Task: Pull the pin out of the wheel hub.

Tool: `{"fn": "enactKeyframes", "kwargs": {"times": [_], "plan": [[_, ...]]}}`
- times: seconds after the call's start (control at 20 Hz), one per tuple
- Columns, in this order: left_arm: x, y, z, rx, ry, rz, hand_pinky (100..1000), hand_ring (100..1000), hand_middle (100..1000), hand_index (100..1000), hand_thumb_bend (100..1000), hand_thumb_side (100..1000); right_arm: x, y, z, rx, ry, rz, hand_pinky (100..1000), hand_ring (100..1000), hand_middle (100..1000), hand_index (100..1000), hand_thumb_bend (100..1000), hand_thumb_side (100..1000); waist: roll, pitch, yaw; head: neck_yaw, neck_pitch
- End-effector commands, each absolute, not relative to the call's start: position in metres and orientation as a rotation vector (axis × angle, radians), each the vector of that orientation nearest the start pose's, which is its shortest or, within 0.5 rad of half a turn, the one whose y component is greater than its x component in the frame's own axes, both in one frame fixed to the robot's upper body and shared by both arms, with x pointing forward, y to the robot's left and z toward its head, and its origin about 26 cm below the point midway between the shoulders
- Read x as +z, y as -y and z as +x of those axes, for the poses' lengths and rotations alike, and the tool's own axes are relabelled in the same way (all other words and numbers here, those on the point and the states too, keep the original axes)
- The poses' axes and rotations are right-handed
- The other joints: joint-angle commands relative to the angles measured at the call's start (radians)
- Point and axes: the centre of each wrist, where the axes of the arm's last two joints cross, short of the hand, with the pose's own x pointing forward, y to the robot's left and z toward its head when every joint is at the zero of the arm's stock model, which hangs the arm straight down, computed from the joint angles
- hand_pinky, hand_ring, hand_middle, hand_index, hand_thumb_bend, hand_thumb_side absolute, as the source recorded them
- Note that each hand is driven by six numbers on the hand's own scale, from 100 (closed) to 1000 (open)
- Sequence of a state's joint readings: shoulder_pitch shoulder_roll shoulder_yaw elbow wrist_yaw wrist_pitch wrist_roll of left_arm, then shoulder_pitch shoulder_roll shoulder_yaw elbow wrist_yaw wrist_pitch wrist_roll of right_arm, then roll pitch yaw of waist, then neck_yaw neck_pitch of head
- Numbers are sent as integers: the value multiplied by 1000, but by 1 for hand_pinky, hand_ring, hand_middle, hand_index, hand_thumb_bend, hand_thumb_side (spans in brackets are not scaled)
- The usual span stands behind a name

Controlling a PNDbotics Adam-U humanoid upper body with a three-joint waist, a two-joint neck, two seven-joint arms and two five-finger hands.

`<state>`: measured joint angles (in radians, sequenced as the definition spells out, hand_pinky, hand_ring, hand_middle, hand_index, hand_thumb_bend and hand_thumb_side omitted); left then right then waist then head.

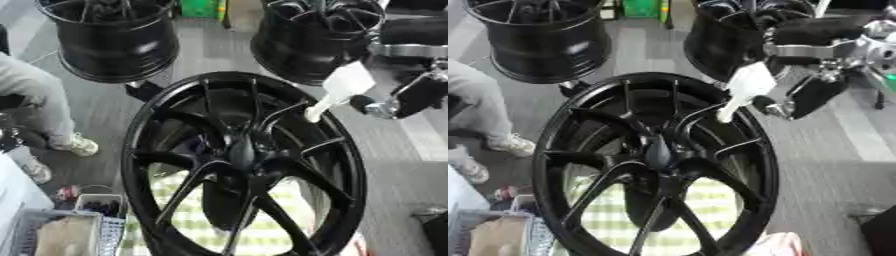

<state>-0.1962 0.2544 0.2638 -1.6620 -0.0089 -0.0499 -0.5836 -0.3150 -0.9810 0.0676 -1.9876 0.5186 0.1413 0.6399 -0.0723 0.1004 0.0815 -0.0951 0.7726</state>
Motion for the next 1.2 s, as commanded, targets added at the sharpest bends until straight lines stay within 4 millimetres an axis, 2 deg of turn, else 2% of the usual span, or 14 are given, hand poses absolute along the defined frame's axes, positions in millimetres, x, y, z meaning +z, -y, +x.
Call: {"fn": "enactKeyframes", "kwargs": {"times": [0.05,0.15,0.3,0.45,0.5,0.55,0.65,0.75,0.85,1.1,1.2], "plan": [[109,-358,314,-590,1827,26,644,575,632,823,100,802,273,362,278,1317,1274,-1164,705,690,575,663,100,100,8,-8,-6,13,-3],[109,-359,314,-586,1830,31,645,575,632,823,100,800,247,388,276,1145,1194,-1209,693,680,578,668,100,100,9,-7,-11,16,-3],[109,-359,314,-581,1832,31,645,575,632,823,100,802,194,431,272,873,1036,-1191,687,681,612,710,100,100,12,-7,-17,15,-3],[108,-359,313,-579,1831,31,644,575,632,823,100,799,139,466,262,684,868,-1126,731,757,793,900,100,100,16,-9,-20,15,-3],[108,-359,313,-578,1832,31,644,575,632,823,100,798,122,477,257,633,802,-1103,773,808,859,954,100,172,17,-9,-20,15,-3],[108,-360,313,-575,1834,32,644,575,632,823,100,798,108,486,252,590,747,-1088,797,848,906,981,100,289,19,-9,-20,16,-3],[107,-361,313,-569,1833,35,644,576,632,823,100,798,87,498,242,503,668,-1087,813,877,942,995,100,460,22,-9,-21,18,-3],[106,-361,313,-566,1833,37,644,576,632,823,100,799,77,503,234,423,645,-1119,807,880,952,997,100,568,24,-9,-23,18,-3],[106,-361,313,-565,1833,36,644,576,632,823,100,799,73,505,230,346,655,-1175,797,871,946,996,100,621,24,-9,-25,19,-3],[105,-360,312,-561,1830,31,644,576,632,823,100,802,77,500,226,171,777,-1319,772,848,928,984,100,598,24,-12,-26,20,-3],[104,-360,312,-558,1828,29,644,576,632,823,100,801,83,495,229,128,849,-1376,750,824,908,974,100,538,26,-14,-26,22,-3]]}}
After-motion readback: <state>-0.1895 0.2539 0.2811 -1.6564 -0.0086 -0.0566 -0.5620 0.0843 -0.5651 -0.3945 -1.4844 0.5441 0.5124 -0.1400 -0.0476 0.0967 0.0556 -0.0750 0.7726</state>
